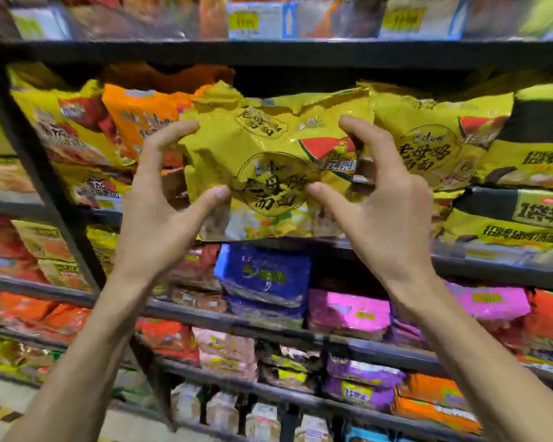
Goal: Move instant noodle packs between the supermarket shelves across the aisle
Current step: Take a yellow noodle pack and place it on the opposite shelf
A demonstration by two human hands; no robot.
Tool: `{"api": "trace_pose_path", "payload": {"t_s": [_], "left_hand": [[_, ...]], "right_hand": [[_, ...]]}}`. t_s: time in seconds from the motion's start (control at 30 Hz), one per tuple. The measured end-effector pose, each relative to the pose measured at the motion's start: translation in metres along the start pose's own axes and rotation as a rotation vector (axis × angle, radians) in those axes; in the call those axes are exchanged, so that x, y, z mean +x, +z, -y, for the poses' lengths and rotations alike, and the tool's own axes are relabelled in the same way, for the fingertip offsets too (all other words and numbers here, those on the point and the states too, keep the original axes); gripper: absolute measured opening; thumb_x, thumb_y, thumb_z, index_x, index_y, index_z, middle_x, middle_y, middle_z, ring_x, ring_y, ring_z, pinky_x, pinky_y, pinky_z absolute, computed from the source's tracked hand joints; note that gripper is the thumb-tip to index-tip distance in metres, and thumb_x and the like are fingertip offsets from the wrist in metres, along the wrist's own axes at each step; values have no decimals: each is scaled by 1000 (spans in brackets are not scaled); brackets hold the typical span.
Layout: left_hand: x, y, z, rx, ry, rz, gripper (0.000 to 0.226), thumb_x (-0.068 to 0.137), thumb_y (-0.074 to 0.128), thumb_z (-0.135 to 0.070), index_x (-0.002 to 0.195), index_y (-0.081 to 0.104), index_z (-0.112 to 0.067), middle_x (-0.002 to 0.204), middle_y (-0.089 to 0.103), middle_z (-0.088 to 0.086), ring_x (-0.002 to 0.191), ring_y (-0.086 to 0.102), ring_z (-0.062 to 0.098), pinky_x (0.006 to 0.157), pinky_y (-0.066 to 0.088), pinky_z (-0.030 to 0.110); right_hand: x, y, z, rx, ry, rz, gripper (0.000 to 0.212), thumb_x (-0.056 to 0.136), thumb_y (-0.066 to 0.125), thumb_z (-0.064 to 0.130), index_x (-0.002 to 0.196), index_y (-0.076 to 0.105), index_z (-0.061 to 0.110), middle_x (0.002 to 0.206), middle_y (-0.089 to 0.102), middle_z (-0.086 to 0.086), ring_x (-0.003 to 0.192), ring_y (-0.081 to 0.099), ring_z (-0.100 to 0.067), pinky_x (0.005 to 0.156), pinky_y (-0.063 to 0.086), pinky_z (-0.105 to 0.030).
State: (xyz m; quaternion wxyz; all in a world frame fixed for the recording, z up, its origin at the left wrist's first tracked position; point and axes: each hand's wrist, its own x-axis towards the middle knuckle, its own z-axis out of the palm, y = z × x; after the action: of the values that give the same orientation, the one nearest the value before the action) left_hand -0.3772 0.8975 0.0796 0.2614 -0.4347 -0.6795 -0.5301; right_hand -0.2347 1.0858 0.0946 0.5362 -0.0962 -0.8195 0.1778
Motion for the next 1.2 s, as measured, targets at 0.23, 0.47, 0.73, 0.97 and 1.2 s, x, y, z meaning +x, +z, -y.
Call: {"api": "trace_pose_path", "payload": {"t_s": [0.23,0.47,0.73,0.97,1.2], "left_hand": [[35,28,28,-61,64,-76,65,84,76,2,140,45,-5,135,44,-16,126,38,-20,109,33,9],[34,53,57,-224,23,-70,71,81,66,18,136,38,-17,136,49,-11,115,64,14,95,58,40],[30,88,75,-194,-17,-127,67,77,61,19,124,35,-21,116,42,-45,95,60,-6,81,55,37],[35,92,85,-156,-29,-114,68,75,56,17,122,34,-27,116,39,-45,91,56,-13,77,54,48],[52,86,94,-192,-40,-18,65,83,56,17,131,33,-21,123,57,-21,94,70,24,77,59,52]], "right_hand": [[35,32,-27,7,-97,-99,66,79,81,26,138,51,22,107,72,0,72,67,-21,76,58,-38],[27,67,-59,21,-184,-180,74,72,76,-1,133,41,23,114,70,-9,91,68,-22,79,57,-28],[24,88,-84,35,-193,-206,82,64,67,-21,131,40,19,123,67,-13,111,66,-29,90,56,-32],[20,98,-86,-1,-205,-203,80,62,67,-24,126,40,16,114,69,-20,105,68,-40,74,61,-52],[31,90,-79,-59,-110,-135,71,73,72,-9,127,38,22,113,72,-10,73,70,-26,61,55,-29]]}}
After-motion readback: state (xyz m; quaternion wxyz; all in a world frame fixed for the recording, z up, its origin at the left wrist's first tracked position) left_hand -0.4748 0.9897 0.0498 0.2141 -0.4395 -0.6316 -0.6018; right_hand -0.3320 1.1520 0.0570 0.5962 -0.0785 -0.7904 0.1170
